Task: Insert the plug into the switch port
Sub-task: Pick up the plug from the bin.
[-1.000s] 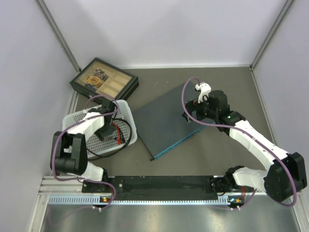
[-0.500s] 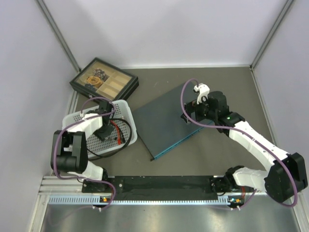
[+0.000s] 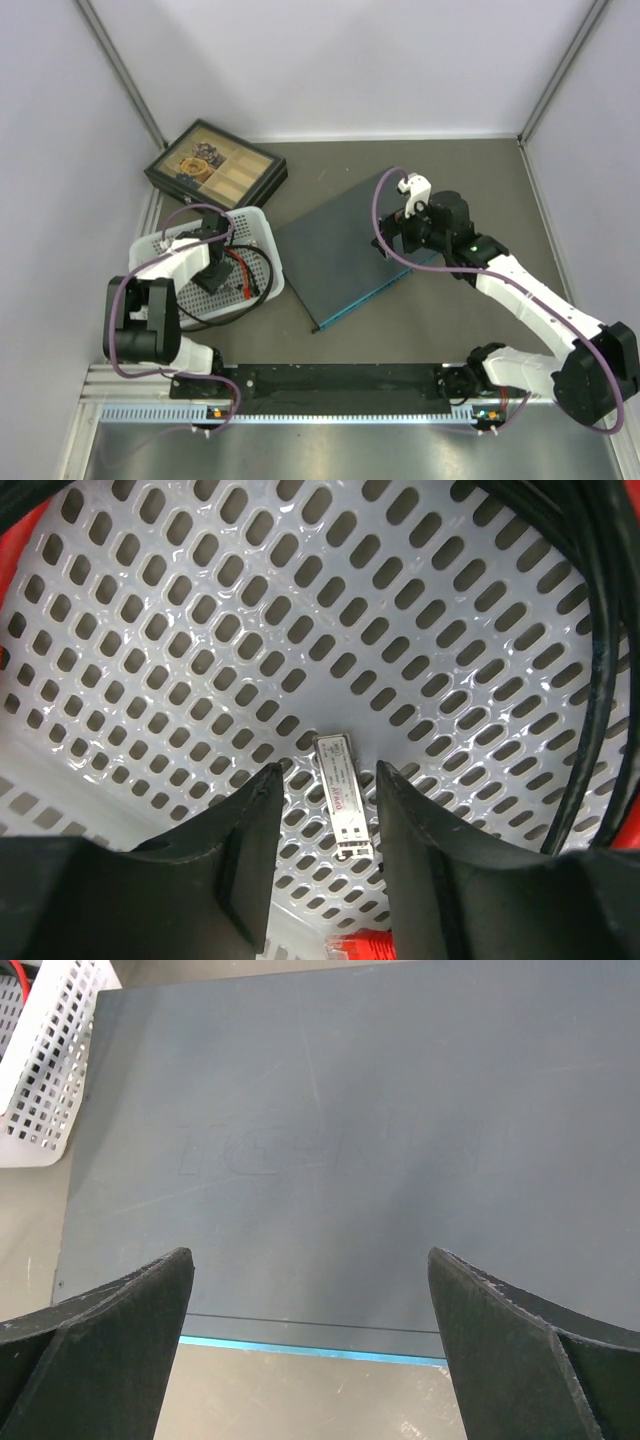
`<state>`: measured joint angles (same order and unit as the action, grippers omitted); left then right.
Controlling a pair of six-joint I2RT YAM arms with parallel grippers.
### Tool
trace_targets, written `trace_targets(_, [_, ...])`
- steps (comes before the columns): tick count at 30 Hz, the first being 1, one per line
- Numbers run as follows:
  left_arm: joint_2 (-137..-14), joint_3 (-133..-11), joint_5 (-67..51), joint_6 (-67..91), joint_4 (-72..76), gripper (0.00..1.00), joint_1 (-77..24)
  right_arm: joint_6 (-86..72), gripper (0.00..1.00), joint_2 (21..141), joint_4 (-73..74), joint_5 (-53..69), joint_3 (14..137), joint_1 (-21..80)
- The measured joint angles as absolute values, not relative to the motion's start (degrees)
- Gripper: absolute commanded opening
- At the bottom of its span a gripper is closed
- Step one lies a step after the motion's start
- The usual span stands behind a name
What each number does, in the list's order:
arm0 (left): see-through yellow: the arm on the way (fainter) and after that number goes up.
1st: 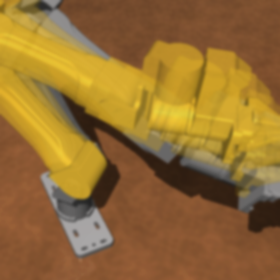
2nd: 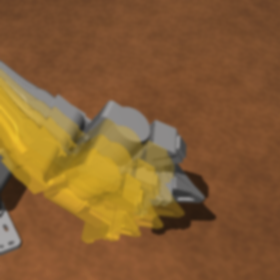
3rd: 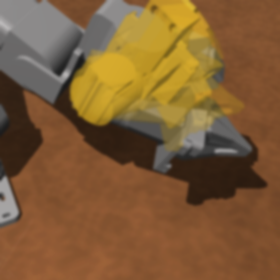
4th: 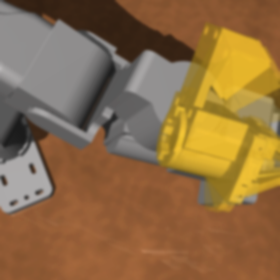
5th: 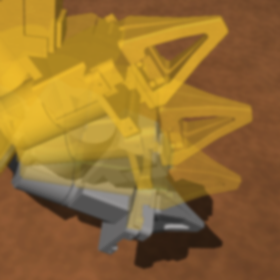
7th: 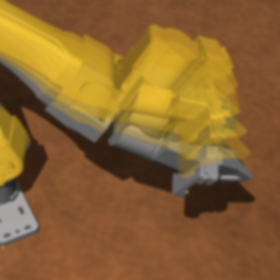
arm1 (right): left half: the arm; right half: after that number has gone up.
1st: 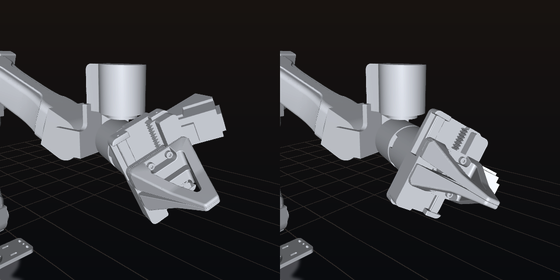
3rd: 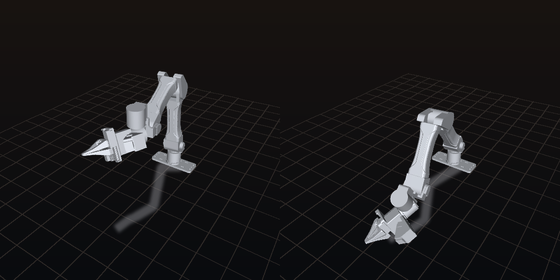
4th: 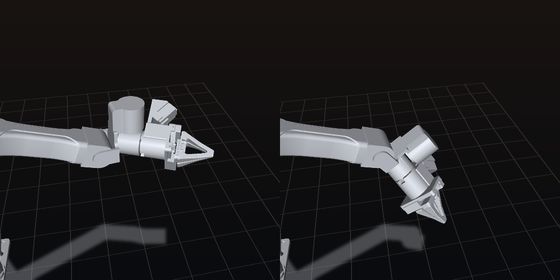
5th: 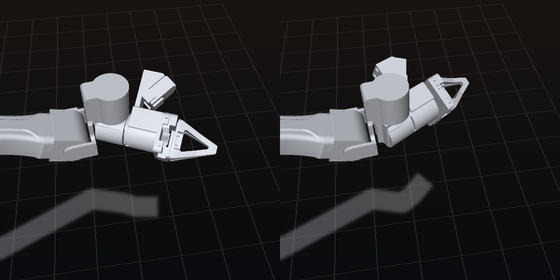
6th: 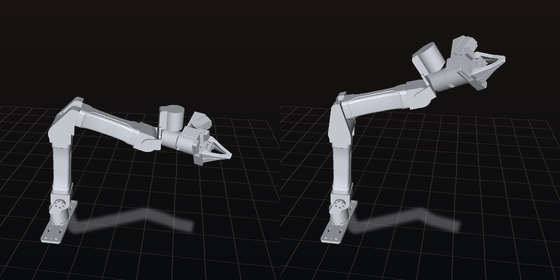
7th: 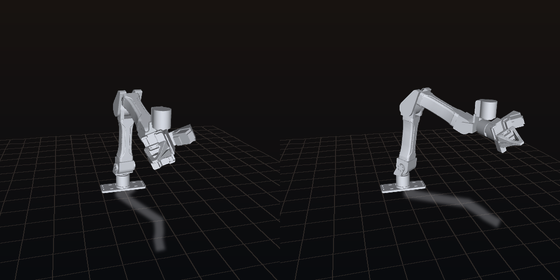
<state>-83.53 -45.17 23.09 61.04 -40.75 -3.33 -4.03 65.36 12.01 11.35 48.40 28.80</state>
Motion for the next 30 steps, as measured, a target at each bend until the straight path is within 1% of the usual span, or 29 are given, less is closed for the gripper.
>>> trace_targets(1, [-83.9, -45.3, 23.0, 61.0, -40.5, 0.39, -3.2, -4.0, 0.99, 65.2, 12.0, 11.3, 48.4, 28.9])
trace_targets(2, [-84.1, -45.4, 23.0, 61.0, -40.1, 0.30, -3.0, -4.0, 0.99, 65.2, 12.0, 11.2, 48.4, 28.9])
trace_targets(3, [-84.4, -45.6, 23.0, 61.0, -39.7, 0.24, -2.8, -4.0, 0.99, 65.1, 12.0, 11.2, 48.4, 28.9])
trace_targets(4, [-84.8, -45.8, 23.0, 61.1, -39.3, 0.20, -2.5, -4.0, 0.99, 65.0, 12.0, 11.2, 48.4, 28.9])
trace_targets(5, [-85.1, -46.1, 23.0, 60.9, -39.0, 0.19, -2.4, -4.0, 0.99, 65.0, 12.0, 11.1, 48.4, 28.9])
trace_targets(6, [-85.6, -46.3, 23.3, 60.6, -39.4, 0.14, -2.2, -3.9, 0.99, 64.9, 12.0, 11.2, 48.4, 28.9])
trace_targets(8, [-85.6, -46.5, 23.2, 60.4, -39.5, 0.08, -2.0, -3.9, 0.99, 64.9, 12.0, 11.1, 48.4, 28.9])
trace_targets(9, [-85.5, -46.4, 23.2, 60.2, -39.5, 0.01, -2.0, -3.8, 0.99, 64.9, 12.0, 11.1, 48.4, 28.9])
trace_targets(16, [-81.9, -46.3, 22.7, 59.6, -40.7, 0.00, -1.8, -3.6, 0.99, 64.9, 12.0, 11.8, 48.4, 29.1])
trace_targets(23, [-67.3, -46.5, 18.1, 55.8, -39.4, 0.00, -1.8, -4.3, 0.99, 64.9, 11.9, 15.7, 48.4, 29.1])
trace_targets(30, [-54.7, -46.6, 9.8, 53.8, -32.7, 0.00, -1.8, -7.7, 0.99, 64.5, 10.2, 19.9, 48.4, 31.1])
